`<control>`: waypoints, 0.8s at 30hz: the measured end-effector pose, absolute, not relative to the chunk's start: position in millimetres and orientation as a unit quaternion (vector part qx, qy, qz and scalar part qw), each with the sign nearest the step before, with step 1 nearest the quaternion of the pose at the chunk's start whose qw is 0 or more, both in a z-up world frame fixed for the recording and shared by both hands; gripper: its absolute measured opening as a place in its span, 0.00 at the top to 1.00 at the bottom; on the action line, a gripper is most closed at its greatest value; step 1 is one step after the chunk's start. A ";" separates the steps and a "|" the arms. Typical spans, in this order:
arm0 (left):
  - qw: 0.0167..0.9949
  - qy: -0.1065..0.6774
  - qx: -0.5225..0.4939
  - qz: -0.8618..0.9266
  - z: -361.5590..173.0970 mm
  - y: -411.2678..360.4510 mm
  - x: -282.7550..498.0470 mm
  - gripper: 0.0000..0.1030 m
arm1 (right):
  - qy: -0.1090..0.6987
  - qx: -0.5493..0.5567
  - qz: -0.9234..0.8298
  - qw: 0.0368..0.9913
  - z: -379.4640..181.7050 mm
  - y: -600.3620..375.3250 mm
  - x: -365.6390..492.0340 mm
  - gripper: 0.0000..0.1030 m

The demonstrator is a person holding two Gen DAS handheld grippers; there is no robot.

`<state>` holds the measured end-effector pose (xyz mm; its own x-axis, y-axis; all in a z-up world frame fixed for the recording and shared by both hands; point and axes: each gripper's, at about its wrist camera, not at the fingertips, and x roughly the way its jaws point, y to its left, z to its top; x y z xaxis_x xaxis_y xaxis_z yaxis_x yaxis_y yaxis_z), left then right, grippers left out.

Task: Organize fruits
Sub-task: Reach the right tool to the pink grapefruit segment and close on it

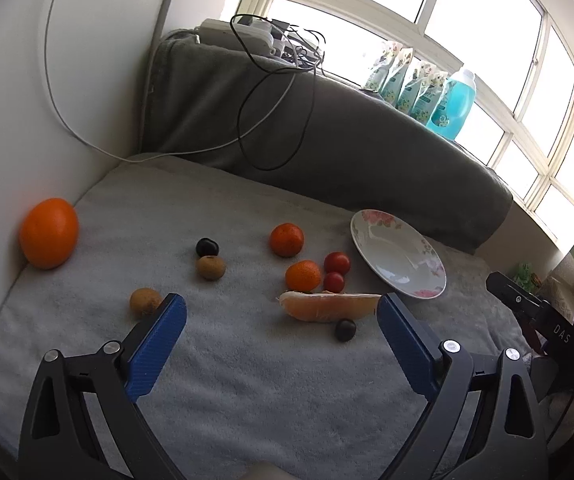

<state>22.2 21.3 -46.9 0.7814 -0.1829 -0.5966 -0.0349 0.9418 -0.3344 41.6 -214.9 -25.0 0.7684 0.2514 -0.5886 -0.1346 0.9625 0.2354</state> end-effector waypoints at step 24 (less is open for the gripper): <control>0.885 0.382 -0.245 -0.101 -87.6 23.0 62.1 0.37 | 0.447 0.209 0.220 0.841 -94.6 -177.2 96.5 0.40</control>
<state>62.1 23.0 -87.6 0.6879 -0.3666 -0.6265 -0.0083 0.8591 -0.5118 96.5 -177.2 -94.6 0.5024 0.5577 -0.6608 -0.1837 0.8156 0.5486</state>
